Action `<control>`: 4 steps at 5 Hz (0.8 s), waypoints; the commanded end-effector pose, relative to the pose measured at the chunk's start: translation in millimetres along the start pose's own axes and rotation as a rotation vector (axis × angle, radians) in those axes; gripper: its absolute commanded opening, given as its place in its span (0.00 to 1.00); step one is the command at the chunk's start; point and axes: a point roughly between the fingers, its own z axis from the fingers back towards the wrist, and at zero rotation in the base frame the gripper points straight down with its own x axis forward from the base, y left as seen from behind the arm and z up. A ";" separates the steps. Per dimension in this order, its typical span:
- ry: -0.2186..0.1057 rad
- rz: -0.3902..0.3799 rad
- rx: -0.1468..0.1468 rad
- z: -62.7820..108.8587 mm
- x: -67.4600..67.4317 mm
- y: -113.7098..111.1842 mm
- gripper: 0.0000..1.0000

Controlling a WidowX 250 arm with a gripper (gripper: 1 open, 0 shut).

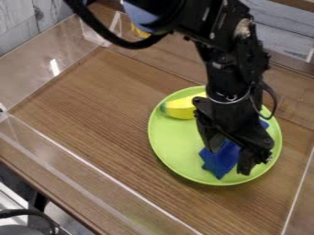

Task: Put the blue object in the green plate

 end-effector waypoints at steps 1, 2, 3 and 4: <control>-0.034 -0.004 0.007 1.8 6.2 -0.9 1.00; -0.038 -0.003 0.014 -0.1 6.5 -0.2 1.00; -0.041 -0.001 0.022 -0.7 7.2 0.7 0.00; -0.039 0.002 0.034 2.5 9.4 1.9 0.00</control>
